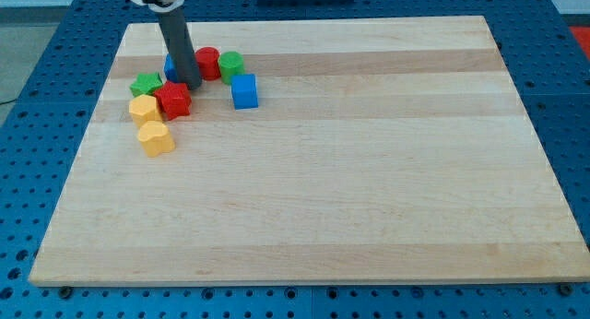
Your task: Place green star below red circle
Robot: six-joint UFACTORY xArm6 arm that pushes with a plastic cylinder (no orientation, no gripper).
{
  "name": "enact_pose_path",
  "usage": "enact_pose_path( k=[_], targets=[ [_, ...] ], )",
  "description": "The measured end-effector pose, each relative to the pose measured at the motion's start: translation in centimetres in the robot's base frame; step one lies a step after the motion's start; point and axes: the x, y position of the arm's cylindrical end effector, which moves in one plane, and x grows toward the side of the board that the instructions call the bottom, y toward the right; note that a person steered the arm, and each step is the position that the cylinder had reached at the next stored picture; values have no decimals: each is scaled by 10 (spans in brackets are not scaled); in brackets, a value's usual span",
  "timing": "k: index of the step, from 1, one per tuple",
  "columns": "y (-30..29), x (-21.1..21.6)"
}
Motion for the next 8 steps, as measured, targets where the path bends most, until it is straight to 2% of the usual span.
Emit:
enact_pose_path(
  k=[1,3,5,8],
  targets=[
    [-2,1],
    [8,33],
    [62,53],
    [21,29]
  ],
)
